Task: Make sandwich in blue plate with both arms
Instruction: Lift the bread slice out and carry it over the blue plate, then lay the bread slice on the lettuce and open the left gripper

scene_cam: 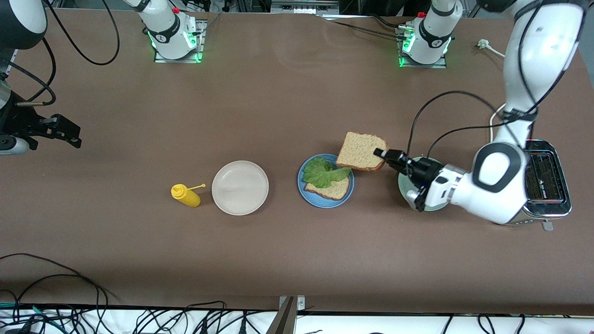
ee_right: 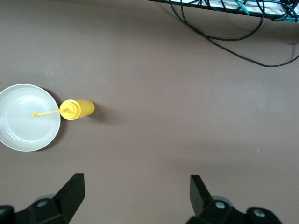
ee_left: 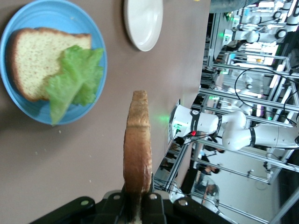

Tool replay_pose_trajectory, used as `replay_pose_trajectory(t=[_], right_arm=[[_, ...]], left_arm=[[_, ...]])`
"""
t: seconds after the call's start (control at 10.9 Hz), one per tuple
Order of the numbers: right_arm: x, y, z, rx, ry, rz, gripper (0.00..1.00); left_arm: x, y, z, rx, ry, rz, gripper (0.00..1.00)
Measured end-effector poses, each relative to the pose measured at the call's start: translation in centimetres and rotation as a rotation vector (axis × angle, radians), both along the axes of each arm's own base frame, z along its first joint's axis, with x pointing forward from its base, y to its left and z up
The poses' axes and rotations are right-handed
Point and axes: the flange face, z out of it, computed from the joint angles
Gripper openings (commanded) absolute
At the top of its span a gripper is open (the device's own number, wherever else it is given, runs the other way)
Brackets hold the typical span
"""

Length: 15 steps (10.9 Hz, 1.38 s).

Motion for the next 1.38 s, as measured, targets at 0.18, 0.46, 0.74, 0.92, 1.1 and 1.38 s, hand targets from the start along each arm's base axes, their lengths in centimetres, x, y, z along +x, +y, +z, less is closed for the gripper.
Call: replay_pose_trajectory(t=[0.18, 0.46, 0.74, 0.92, 1.1, 1.38], right_arm=[[0.0, -0.4, 0.1, -0.001, -0.001, -0.006, 1.00], [0.0, -0.4, 0.1, -0.001, -0.001, -0.007, 1.00], [0.0, -0.4, 0.1, -0.001, -0.001, -0.007, 1.00], [0.0, -0.4, 0.1, -0.001, -0.001, -0.007, 1.00], [0.0, -0.4, 0.1, -0.001, -0.001, -0.007, 1.00], [0.0, -0.4, 0.1, -0.001, -0.001, -0.007, 1.00]], left_arm=[[-0.2, -1.7, -6.0, -0.025, 0.018, 0.008, 0.00], [-0.6, -6.8, -7.3, -0.005, -0.026, -0.001, 0.00], [-0.5, -7.8, -8.0, 0.017, -0.052, 0.018, 0.00], [-0.5, -7.9, -9.1, 0.023, -0.049, 0.028, 0.00], [-0.7, -8.6, -10.9, 0.016, -0.080, 0.024, 0.12], [-0.7, -8.6, -11.7, 0.011, -0.092, 0.024, 1.00]])
